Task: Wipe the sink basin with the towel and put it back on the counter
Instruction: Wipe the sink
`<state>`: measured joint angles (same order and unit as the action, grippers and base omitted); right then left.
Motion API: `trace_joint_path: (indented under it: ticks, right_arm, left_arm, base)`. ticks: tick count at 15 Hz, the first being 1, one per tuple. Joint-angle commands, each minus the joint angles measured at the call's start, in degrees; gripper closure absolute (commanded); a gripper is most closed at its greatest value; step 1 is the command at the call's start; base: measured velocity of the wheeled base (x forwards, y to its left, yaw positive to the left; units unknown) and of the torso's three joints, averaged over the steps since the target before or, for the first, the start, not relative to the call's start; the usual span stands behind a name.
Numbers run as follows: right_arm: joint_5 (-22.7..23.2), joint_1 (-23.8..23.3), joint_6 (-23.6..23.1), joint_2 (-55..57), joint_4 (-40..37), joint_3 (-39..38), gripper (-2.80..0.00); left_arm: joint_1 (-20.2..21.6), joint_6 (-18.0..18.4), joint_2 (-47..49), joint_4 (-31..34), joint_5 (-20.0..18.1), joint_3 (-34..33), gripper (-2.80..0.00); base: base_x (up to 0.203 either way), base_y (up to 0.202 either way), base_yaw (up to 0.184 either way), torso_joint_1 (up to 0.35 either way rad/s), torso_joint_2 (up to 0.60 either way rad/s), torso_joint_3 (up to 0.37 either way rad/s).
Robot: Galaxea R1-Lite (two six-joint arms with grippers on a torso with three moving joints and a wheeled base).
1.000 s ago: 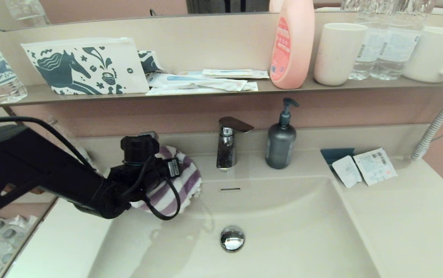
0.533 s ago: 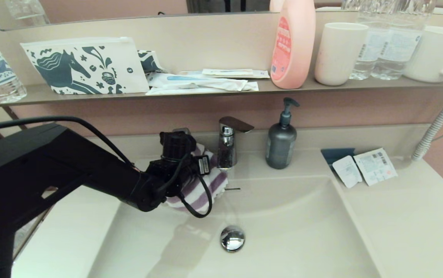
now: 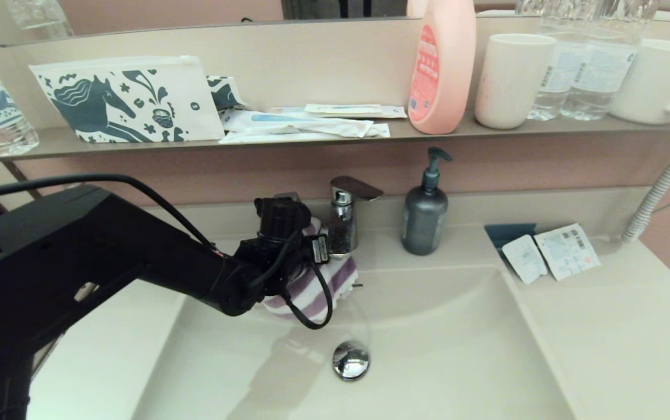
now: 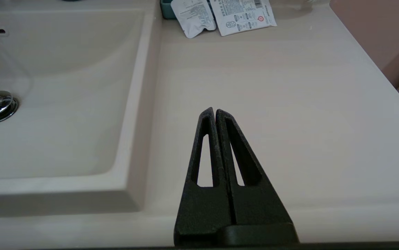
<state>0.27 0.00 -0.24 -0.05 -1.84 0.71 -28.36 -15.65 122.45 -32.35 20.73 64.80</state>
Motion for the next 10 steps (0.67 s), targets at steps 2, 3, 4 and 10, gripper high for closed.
trace_joint_path:
  ticks: [2, 3, 4, 10]
  right_arm:
    - [0.00, 0.00, -0.02, 0.05, 0.00, 0.00, 0.00]
    - [0.00, 0.00, -0.02, 0.05, 0.00, 0.00, 0.00]
    - [0.00, 0.00, -0.02, 0.05, 0.00, 0.00, 0.00]
    - [0.00, 0.00, -0.02, 0.05, 0.00, 0.00, 0.00]
  left_arm:
    - [5.73, 0.07, -3.56, -0.18, -2.13, -4.60, 0.00]
    - [7.55, 0.21, -4.63, -0.15, -3.34, -5.67, 0.00]
    - [9.37, 0.44, -5.87, -0.03, -4.80, -6.81, 0.00]
    - [22.77, 5.04, -9.85, -0.15, -13.14, -12.43, 0.00]
  base:
    - [0.000, 0.000, 0.000, 0.000, 0.00, 0.000]
    - [0.000, 0.000, 0.000, 0.000, 0.00, 0.000]
    - [0.000, 0.000, 0.000, 0.000, 0.00, 0.000]
    - [0.000, 0.000, 0.000, 0.000, 0.00, 0.000]
